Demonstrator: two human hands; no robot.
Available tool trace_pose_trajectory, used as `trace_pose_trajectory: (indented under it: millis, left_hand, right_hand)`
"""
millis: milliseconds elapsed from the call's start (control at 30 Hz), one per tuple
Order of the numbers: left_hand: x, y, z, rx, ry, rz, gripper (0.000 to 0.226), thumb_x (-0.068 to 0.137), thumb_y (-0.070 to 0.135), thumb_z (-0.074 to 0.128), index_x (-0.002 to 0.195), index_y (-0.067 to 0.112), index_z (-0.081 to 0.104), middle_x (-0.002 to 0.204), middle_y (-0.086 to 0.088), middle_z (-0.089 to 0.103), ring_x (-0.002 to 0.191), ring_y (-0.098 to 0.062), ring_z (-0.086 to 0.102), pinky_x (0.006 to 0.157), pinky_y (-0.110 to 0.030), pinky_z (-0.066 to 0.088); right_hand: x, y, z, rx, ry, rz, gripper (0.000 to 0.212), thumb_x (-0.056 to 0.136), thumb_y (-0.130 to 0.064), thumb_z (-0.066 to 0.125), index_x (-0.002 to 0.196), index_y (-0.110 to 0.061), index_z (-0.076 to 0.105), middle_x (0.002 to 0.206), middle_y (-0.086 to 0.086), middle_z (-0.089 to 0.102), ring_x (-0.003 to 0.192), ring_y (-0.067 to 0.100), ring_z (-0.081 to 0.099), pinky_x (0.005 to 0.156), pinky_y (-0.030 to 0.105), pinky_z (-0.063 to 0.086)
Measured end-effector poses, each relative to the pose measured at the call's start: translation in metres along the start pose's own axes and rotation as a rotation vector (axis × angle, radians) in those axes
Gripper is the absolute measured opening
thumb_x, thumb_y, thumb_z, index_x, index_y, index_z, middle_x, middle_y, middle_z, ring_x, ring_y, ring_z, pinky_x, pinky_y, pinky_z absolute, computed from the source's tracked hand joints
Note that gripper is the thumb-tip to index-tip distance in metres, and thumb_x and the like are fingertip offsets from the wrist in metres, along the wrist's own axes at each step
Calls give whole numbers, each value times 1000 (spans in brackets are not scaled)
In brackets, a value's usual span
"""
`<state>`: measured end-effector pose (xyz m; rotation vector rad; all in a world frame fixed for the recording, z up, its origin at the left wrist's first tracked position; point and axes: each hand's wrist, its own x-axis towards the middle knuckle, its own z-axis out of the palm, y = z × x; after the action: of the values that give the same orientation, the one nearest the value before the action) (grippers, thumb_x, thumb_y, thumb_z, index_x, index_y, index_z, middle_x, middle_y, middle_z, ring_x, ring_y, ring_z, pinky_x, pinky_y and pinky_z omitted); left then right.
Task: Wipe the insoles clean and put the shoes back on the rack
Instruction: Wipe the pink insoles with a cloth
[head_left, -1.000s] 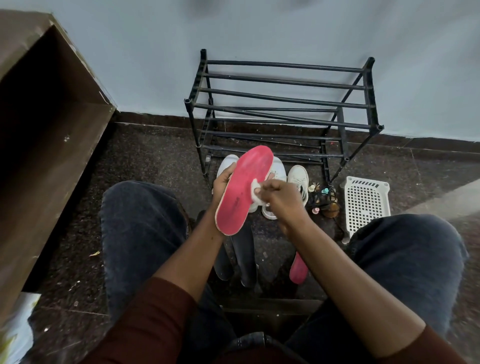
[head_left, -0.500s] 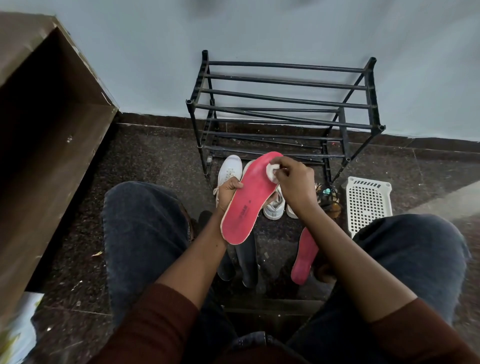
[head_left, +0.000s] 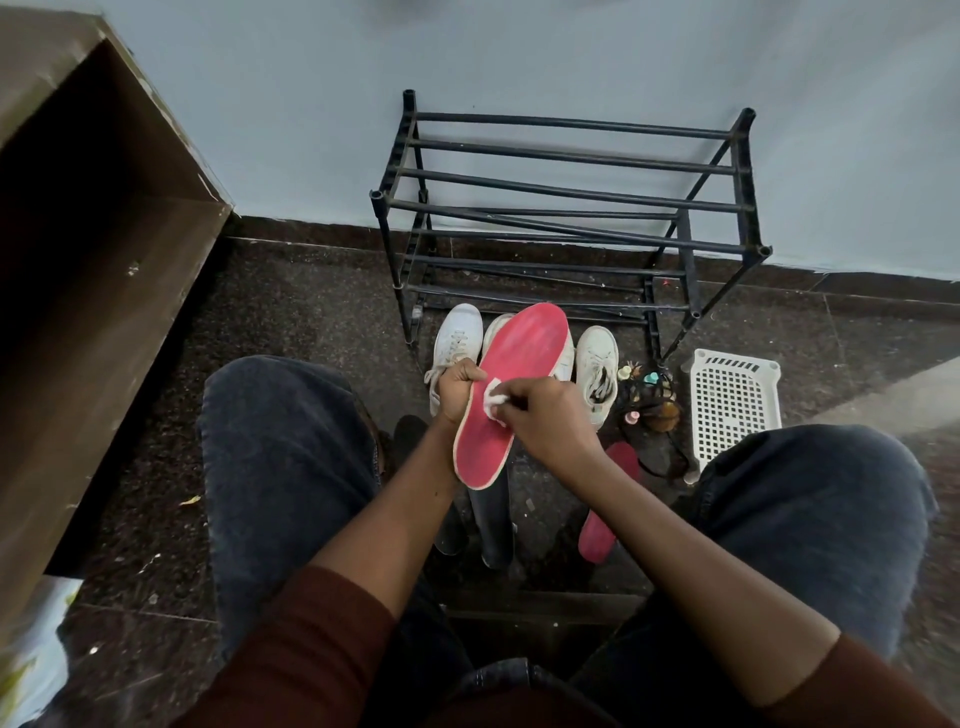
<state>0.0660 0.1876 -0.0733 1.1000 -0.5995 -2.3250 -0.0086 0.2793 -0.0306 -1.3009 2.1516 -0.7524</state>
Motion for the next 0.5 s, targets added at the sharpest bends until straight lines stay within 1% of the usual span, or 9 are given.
trace_pose_trajectory:
  millis: [67,133,200,233,267,333,367,433,500]
  left_hand:
    - [-2,-1,1,66,72,36,53,86,-12,26,50,10,59,36,10,55,34,2,52,41,-8,41]
    - [-6,-4,1,126,-9,8,47,70,-1,27,43,5,65,46,0,63,41,-8,60,43,-12,47]
    - [-5,-7,1,134,-13,-29,42,60,8,29,42,7,67,50,-4,64,44,-16,62,47,-18,51]
    - [-3,-8,0,126,17,-15,43,62,5,29,37,10,63,47,-3,61,43,-16,61,46,-19,50]
    - [-1,-10,-2,105,18,4,51,69,-2,27,32,11,59,44,-2,59,40,-15,60,44,-19,50]
    - [-1,-12,-3,62,-22,26,73,85,-10,14,29,8,57,40,-2,58,37,-12,59,39,-16,48]
    - [-3,-11,-2,58,-21,23,72,85,-10,14,30,6,58,40,-3,58,37,-11,59,39,-16,47]
    - [-3,-10,0,70,-13,-24,48,70,-1,27,39,4,62,45,-4,62,41,-15,61,42,-18,49]
    - [-3,-7,2,66,5,-58,36,59,10,32,54,5,67,51,-7,64,45,-18,62,46,-20,50]
  right_hand:
    - [0,2,2,-8,14,1,21,83,-16,64,102,-12,72,89,10,72,73,13,60,60,6,37]
    - [6,7,0,-12,48,36,21,85,-15,61,103,-10,71,88,11,72,72,18,62,64,20,44]
    - [16,15,-6,-46,106,79,19,86,-12,59,100,-8,72,85,12,71,64,14,56,57,16,38]
    - [21,19,-10,-61,138,96,17,86,-11,59,96,-7,73,83,13,71,61,13,53,51,11,34]
    - [27,23,-13,-67,168,109,16,86,-9,59,92,-4,73,82,15,70,59,13,52,48,10,33]
    - [35,28,-19,-81,228,131,15,85,-7,59,89,1,72,89,18,66,66,19,56,53,13,34]
    - [38,30,-20,-81,259,142,16,85,-7,59,89,2,71,95,19,63,75,24,57,60,16,34]
    - [40,30,-21,-66,296,152,15,85,-7,60,92,3,69,102,16,55,86,25,54,65,14,27]
    - [39,27,-20,-45,268,133,13,85,-6,59,86,5,68,94,14,54,82,23,53,67,15,29]
